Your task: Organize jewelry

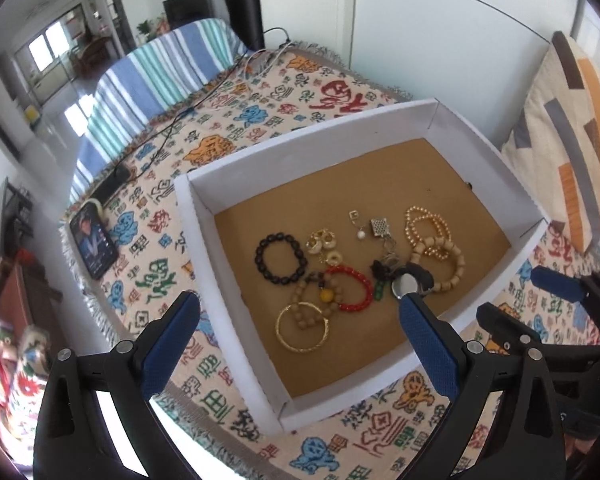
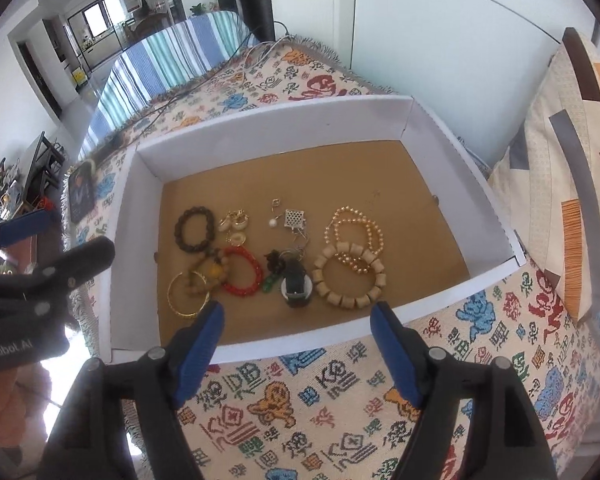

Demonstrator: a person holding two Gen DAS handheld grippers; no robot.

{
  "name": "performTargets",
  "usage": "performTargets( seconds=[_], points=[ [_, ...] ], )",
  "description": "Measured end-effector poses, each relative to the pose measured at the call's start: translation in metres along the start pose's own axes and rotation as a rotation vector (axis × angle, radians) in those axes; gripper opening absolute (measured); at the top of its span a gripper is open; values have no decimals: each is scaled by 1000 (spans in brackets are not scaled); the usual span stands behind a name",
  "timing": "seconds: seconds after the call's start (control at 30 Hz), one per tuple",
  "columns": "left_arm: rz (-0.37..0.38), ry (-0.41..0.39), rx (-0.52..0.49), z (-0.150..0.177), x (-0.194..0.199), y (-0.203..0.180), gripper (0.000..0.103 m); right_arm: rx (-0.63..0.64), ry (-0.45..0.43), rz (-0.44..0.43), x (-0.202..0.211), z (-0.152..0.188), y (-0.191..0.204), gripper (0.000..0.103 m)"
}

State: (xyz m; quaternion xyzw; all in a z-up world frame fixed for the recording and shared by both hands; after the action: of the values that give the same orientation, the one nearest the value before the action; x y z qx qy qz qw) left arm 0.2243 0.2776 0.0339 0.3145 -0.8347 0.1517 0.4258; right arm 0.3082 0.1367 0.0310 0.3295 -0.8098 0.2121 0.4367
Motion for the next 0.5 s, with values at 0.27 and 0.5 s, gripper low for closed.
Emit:
performTargets(
  seconds=[0.27,0.5],
  points=[
    [-10,18,36,3,-2,6,100,2,19,12,-4,0,4,77],
    [-2,36,52,2,-3,9,100,-14,41,19,-6,-1,4,77]
  ],
)
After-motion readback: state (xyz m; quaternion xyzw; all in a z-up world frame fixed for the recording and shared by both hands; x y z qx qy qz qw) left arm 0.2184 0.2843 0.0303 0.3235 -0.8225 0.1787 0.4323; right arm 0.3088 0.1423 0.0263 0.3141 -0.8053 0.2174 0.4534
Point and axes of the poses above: each gripper's, at about its wrist camera, not at the fingertips, and x roughly against the way its jaws point, y to its left, z to its underside, the point moved 2 cm from there along -x, roughly the way its jaws point, and after that the axes turned 6 degrees about -y, right-handed, at the moved point
